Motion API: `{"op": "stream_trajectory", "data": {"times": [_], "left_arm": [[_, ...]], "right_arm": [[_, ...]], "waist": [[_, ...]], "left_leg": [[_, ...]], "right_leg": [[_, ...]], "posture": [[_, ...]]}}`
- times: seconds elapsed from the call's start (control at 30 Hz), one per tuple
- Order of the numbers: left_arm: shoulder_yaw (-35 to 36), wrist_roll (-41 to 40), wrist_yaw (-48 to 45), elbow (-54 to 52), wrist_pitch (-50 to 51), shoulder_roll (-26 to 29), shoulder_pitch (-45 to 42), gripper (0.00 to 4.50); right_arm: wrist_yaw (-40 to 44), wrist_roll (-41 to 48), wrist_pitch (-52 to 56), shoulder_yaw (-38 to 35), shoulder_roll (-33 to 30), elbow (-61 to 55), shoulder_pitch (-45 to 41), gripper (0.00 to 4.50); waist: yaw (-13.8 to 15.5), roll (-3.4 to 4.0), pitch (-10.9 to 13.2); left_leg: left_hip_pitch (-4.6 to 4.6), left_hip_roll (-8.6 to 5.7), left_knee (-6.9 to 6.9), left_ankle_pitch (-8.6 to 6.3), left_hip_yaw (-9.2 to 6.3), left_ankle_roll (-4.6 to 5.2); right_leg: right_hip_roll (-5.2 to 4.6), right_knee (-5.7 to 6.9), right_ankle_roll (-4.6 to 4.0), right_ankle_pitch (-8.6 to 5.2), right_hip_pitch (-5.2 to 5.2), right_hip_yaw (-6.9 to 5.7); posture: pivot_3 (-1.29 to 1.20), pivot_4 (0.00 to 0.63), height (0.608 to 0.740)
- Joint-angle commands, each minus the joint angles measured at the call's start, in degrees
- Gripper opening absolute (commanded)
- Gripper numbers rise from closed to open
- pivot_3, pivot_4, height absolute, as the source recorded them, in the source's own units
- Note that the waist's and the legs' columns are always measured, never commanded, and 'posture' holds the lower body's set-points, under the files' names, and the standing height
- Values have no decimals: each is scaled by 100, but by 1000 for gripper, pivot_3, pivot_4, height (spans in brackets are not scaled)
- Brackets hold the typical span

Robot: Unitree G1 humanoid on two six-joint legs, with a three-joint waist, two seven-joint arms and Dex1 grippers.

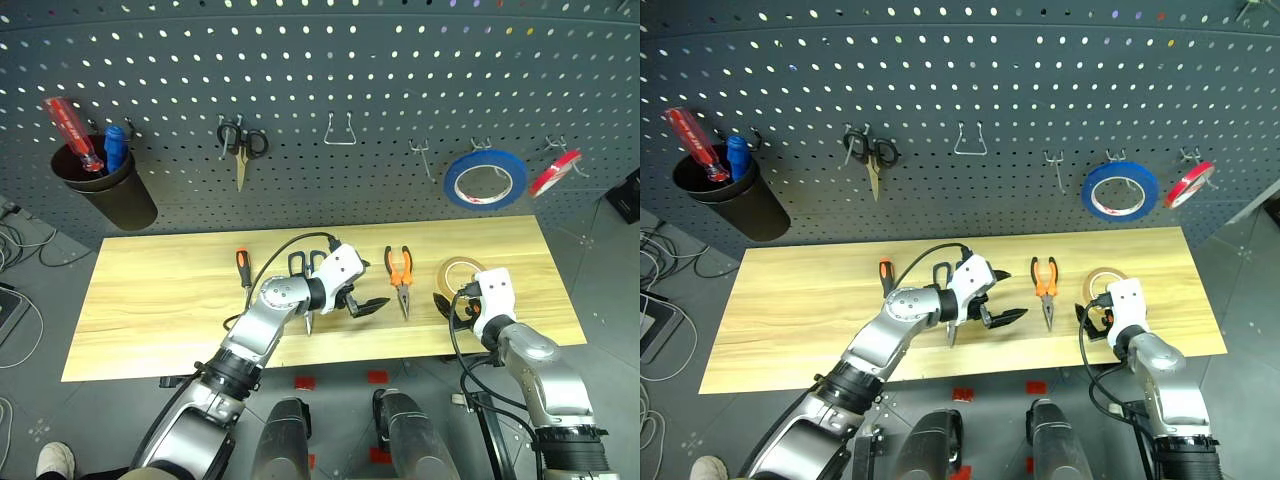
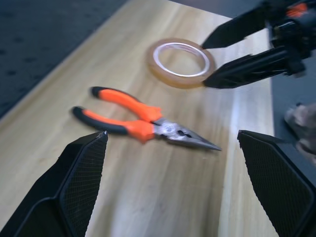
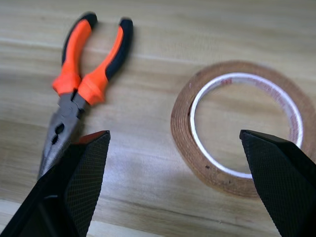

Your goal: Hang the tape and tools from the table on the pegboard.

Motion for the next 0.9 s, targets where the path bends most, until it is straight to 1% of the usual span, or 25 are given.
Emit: {"op": "stream_trajectory", "data": {"times": [0.03, 0.23, 0.47, 0.57, 0.67, 0.9], "left_arm": [[-114, 120, -203, 402, -528, -187, -266, 4454], [-151, 266, -405, 1082, -1053, -497, -597, 4454], [-75, 375, -423, 1558, -1276, -763, -865, 4454], [-63, 417, -408, 1658, -1338, -838, -925, 4454], [-35, 443, -396, 1721, -1361, -903, -996, 4500], [43, 460, -394, 1927, -1451, -953, -1124, 4500]], "right_arm": [[73, 91, -38, -102, -85, 83, -184, 4500], [157, 83, -139, -103, -135, 514, -567, 4500], [215, 101, -241, -124, -103, 1094, -904, 4500], [113, 220, -151, -270, -1, 1298, -991, 4500], [73, 238, -172, -306, 21, 1456, -1033, 3890], [47, 256, -174, -363, 27, 1577, -1093, 1478]], "waist": [[-32, -8, 49], [-48, -7, 155], [-46, -10, 292], [-46, -12, 332], [-46, -12, 349], [-47, -10, 365]], "left_leg": [[-1, -3, 1, -1, -1, 2], [1, -15, 16, -8, -10, 15], [-3, -11, 16, 3, -7, -4], [-2, -11, 17, 5, -5, -9], [-3, -9, 16, 6, -5, -10], [-2, -9, 15, 11, -4, -18]], "right_leg": [[-7, 14, 1, 0, -6, 3], [-10, 41, 9, -2, -6, 7], [-11, 52, 10, -2, -19, 10], [-12, 57, 10, -2, -21, 11], [-12, 57, 10, -2, -21, 11], [-12, 57, 11, -2, -22, 11]], "posture": [[23, 397, 740], [26, 417, 740], [48, 436, 740], [56, 437, 740], [56, 437, 740], [58, 440, 740]]}}
